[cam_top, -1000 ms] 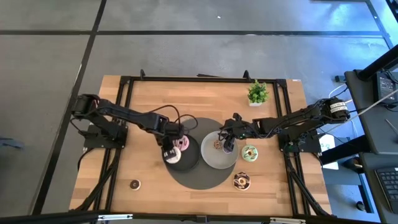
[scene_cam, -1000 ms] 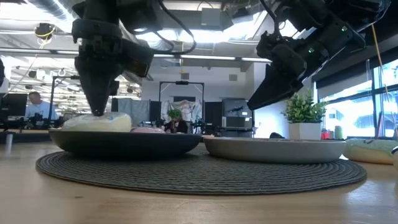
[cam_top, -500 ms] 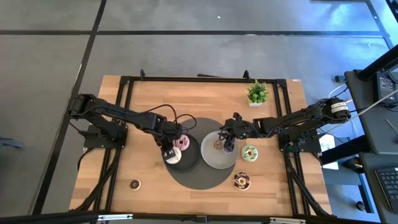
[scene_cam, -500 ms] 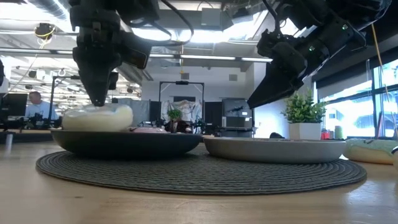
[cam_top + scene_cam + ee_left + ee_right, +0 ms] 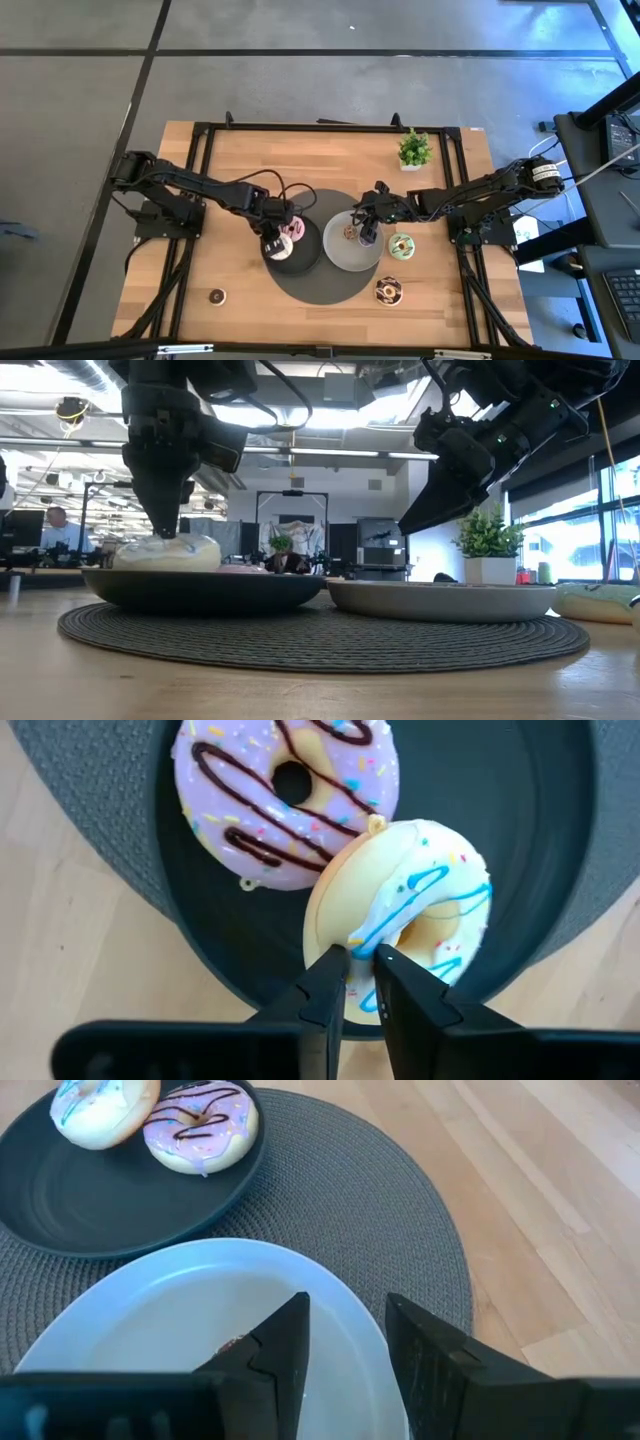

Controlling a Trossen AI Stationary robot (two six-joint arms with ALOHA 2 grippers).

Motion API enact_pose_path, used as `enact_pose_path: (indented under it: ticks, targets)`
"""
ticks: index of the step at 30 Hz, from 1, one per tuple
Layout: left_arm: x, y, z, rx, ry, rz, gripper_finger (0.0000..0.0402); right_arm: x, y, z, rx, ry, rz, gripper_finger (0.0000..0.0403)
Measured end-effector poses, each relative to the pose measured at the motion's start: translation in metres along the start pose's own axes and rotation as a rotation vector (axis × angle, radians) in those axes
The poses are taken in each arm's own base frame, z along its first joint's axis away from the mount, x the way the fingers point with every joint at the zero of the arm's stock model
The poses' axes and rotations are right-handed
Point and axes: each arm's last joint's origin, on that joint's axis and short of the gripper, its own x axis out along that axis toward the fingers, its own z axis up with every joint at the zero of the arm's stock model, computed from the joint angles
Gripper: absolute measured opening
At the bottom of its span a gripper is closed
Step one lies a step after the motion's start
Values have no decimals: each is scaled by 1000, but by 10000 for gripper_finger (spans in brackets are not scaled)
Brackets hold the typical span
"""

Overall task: Pick & Place donuts
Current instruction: Put the big white donut on the black plate

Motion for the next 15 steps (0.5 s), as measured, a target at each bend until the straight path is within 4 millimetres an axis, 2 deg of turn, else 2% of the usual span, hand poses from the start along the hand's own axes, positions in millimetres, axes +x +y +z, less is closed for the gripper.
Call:
enact_pose_path:
  ticks: [15]
  targets:
    - [0, 0, 0, -32, 6, -7, 88, 0, 0, 0, -1, 0, 0, 135]
